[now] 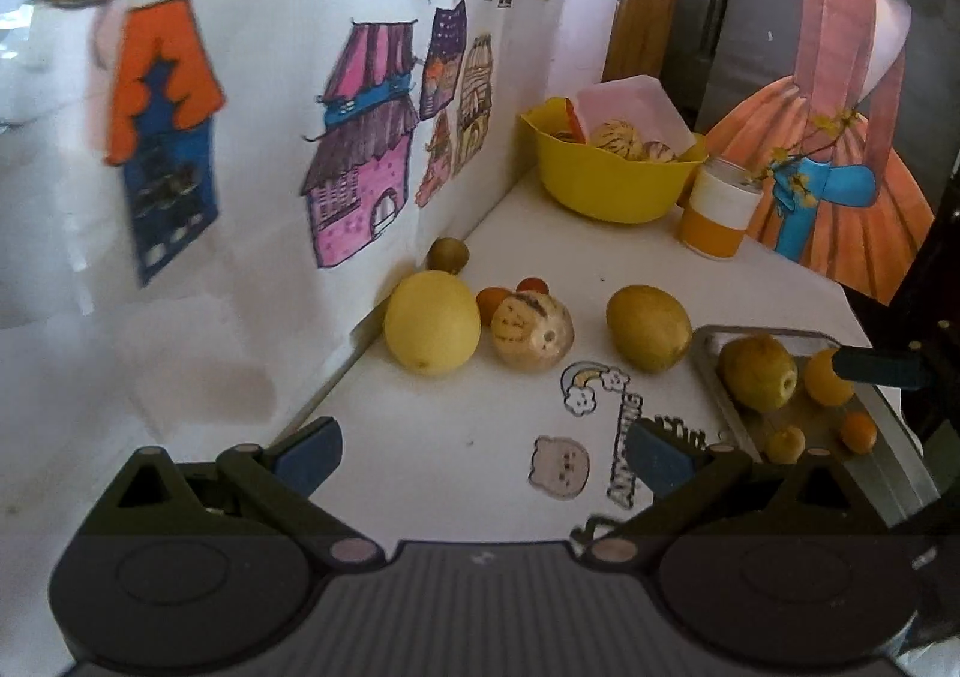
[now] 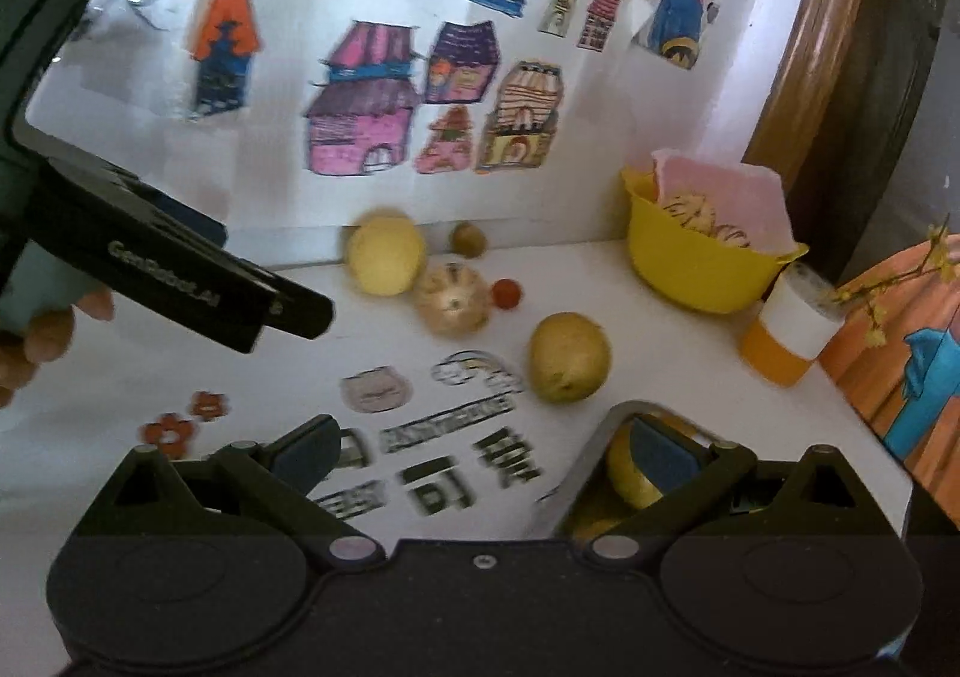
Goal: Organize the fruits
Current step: 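Grasp the striped melon-like gourd with the left tool while the right tool grasps a yellow pear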
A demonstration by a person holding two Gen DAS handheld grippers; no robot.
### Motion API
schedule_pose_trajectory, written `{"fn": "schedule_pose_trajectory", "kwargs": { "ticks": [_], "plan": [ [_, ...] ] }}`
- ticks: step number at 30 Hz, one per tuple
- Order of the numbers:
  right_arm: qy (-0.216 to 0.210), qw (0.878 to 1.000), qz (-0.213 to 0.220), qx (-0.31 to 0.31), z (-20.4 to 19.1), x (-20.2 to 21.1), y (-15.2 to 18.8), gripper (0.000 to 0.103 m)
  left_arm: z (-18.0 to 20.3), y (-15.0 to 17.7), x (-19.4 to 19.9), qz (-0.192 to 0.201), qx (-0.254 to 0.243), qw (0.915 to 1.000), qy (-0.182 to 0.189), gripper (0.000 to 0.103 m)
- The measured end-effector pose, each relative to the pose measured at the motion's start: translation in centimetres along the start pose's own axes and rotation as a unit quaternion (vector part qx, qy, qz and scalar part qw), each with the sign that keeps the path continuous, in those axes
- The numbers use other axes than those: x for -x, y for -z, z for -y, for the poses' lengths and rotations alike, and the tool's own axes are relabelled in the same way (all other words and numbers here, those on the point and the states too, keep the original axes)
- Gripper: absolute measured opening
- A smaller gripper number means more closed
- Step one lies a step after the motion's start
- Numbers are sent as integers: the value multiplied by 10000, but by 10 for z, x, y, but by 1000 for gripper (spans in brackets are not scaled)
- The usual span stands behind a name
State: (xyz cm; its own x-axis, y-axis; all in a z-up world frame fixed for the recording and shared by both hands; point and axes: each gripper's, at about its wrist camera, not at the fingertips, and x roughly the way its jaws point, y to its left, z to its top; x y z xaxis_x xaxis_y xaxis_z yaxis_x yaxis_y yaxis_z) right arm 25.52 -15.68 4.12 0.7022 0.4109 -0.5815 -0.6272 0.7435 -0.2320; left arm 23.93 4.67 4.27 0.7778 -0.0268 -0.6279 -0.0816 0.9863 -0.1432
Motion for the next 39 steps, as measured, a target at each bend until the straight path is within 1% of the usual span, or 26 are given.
{"fn": "schedule_pose_trajectory", "kwargs": {
  "ticks": [3, 6, 9, 11, 14, 17, 20, 22, 26, 28, 32, 34, 39],
  "plan": [
    [115, 9999, -27, 54, 13, -19, -1, 102, 3, -7, -9, 149, 17, 9998, 166, 102],
    [172, 9998, -32, 74, 26, -37, -2, 102, 10, -17, -18, 416, -183, 9986, 270, 102],
    [-54, 9999, 84, 58, 40, -54, -4, 100, 22, -22, -27, 779, -668, 9944, 251, 103],
    [-119, 9999, 74, -5, 49, -66, -6, 97, 29, -23, -32, 861, -986, 9912, 219, 103],
    [-303, 9994, 113, -121, 58, -77, -11, 92, 32, -24, -40, 922, -1205, 9881, 264, 102],
    [-373, 9992, 80, -105, 61, -88, -15, 88, 32, -24, -50, 871, -1372, 9863, 291, 102],
    [-412, 9991, 20, -23, 59, -96, -16, 81, 28, -29, -62, 672, -1400, 9872, 374, 100],
    [-437, 9990, -10, -66, 58, -101, -15, 75, 27, -35, -72, 499, -1392, 9879, 458, 93],
    [-451, 9989, -83, -122, 58, -109, -11, 68, 30, -39, -84, 369, -1548, 9857, 552, 85],
    [-423, 9990, -111, -126, 59, -112, -10, 65, 33, -40, -89, 285, -1626, 9847, 550, 78],
    [-413, 9989, -150, -162, 61, -117, -8, 63, 33, -41, -100, 110, -1705, 9840, 504, 70],
    [-430, 9988, -158, -148, 62, -120, -9, 62, 33, -40, -105, 3, -1772, 9829, 498, 64],
    [-437, 9986, -171, -252, 62, -126, -13, 62, 32, -41, -109, -7, -1683, 9844, 515, 63]
  ]
}}
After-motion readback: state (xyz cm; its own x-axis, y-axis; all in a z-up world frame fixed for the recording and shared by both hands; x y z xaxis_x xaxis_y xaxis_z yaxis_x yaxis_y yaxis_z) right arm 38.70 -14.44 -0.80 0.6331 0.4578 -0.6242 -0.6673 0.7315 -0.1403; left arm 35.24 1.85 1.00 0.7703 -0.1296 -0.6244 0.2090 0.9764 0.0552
